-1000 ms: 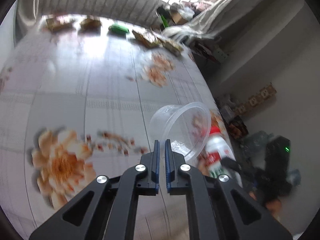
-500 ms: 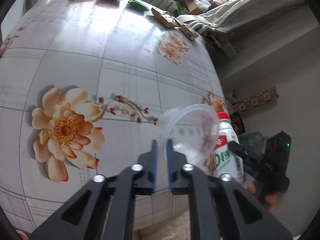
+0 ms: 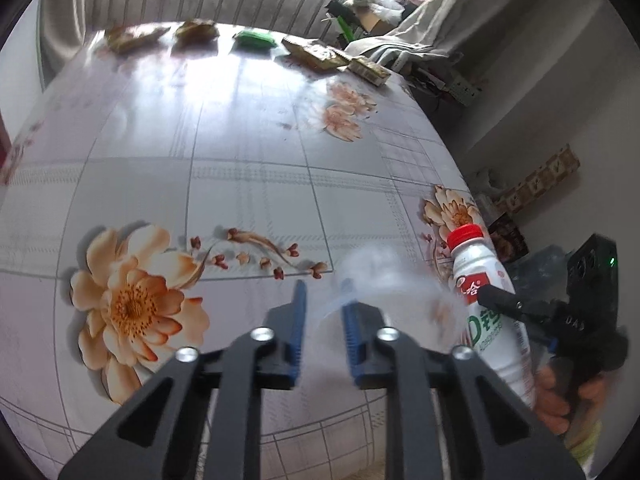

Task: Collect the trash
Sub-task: 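Close the left tool on the clear plastic cup rim, then lift the cup with the left tool while the right tool lifts the bottle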

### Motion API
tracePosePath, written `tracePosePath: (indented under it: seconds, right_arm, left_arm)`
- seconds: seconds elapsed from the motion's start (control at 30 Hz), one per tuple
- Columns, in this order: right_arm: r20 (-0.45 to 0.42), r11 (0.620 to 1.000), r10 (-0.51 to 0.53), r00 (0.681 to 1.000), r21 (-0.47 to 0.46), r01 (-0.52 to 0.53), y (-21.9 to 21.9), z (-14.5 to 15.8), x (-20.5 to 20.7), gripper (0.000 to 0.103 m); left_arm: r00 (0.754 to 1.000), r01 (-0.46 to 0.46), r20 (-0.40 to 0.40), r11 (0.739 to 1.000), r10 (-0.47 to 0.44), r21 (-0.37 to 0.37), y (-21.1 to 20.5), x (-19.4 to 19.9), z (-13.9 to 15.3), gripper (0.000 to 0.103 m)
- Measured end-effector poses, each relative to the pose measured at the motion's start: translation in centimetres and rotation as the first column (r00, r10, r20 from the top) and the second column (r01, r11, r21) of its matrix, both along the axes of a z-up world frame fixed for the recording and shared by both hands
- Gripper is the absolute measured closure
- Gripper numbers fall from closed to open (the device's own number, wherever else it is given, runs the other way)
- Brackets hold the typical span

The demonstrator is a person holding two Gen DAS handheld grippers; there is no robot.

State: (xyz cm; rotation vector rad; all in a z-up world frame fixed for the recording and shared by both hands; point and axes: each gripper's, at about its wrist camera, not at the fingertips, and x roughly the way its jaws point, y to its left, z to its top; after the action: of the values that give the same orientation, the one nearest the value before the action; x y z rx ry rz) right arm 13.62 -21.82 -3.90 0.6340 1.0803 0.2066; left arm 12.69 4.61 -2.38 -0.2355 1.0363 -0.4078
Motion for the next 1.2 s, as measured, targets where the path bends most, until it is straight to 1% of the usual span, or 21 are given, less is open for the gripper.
tracePosePath:
  seconds: [0.03,0.1,0.23,0.43,0.87,1.2]
  right_arm:
    - [0.001,1.000,-0.001,1.000,-0.001,0.001,0.0,0.0,0.0,0.047]
    - [0.006,1.000,-0.003,1.000,0.002,0.003,-0.1,0.0,-0.1,0.047]
    - [0.018,1.000,-0.005,1.000,0.003,0.005,-0.1,0.0,-0.4,0.047]
    - [0.031,1.000,-0.005,1.000,0.022,0.005,-0.4,0.2,-0.9,0.048]
    - [0.054,0.999,-0.015,0.998,0.052,0.012,-1.3,0.9,-1.8,0.048]
    - [0.072,0.998,-0.014,0.997,0.063,0.009,-1.4,1.4,-2.2,0.048]
  left_arm:
    - [1.000,0.003,0.012,1.000,-0.003,0.013,-0.2,-0.1,0.1,0.096]
    - [0.999,0.010,0.039,0.999,-0.012,0.045,-0.7,-0.3,0.2,0.098]
    - [0.995,0.027,0.090,0.995,-0.035,0.097,-1.7,-0.7,0.7,0.098]
    - [0.989,0.043,0.133,0.989,-0.062,0.138,-2.8,-1.0,1.4,0.098]
    - [0.981,0.037,0.182,0.983,-0.070,0.177,-3.8,-1.8,2.4,0.098]
    - [0.974,0.026,0.217,0.981,-0.068,0.192,-3.8,-2.5,3.4,0.098]
